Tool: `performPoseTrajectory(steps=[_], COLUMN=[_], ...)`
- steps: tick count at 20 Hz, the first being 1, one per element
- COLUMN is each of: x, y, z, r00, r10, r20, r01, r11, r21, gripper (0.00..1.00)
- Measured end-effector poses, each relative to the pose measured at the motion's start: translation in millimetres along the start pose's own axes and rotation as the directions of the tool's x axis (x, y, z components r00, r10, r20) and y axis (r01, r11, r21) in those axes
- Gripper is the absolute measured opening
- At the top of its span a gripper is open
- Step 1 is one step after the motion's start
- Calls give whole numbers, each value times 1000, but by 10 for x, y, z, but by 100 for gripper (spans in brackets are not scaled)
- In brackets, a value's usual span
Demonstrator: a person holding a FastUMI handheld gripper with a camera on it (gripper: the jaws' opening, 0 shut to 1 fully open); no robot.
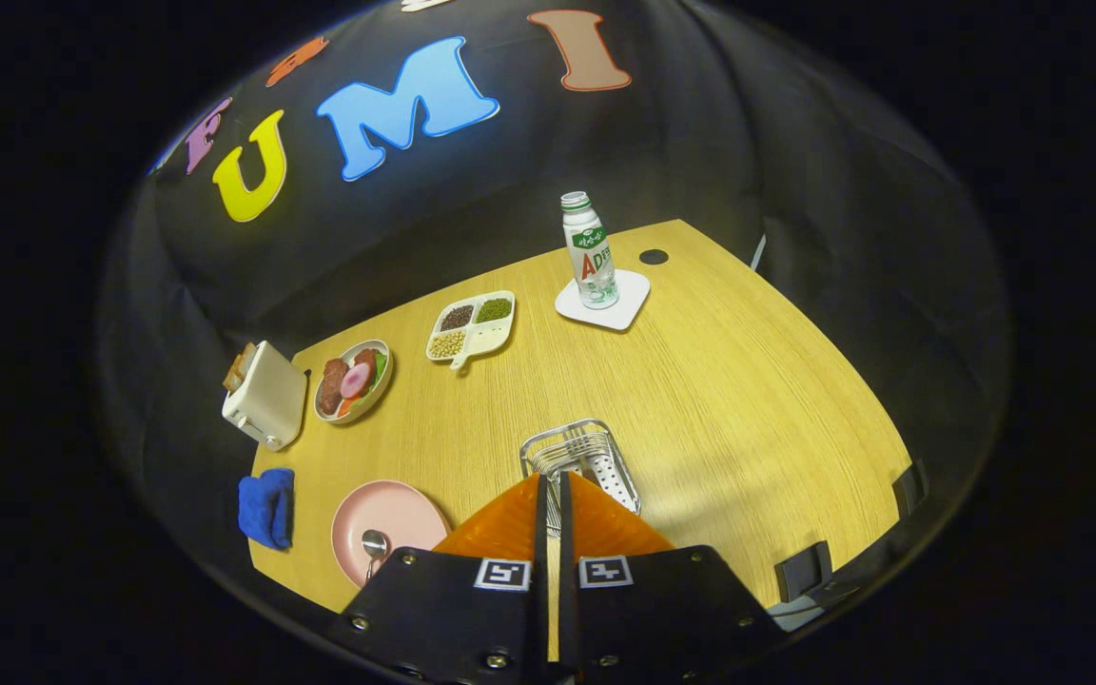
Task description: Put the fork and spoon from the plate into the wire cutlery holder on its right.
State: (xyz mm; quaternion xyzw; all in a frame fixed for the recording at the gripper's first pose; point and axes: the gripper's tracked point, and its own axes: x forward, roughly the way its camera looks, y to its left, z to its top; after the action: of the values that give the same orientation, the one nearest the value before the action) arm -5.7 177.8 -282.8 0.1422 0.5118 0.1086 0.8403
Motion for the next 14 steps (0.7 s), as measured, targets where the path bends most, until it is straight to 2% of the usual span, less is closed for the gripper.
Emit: performPoseTrajectory(steps=[8,14], x=[-18,92], y=[496,1021], z=[-146,-432], r00=[998,990], r10=[62,125], r20=[-4,-58], r01=[-62,-131], r11=[997,987], r21=[-51,-96], gripper=[5,5])
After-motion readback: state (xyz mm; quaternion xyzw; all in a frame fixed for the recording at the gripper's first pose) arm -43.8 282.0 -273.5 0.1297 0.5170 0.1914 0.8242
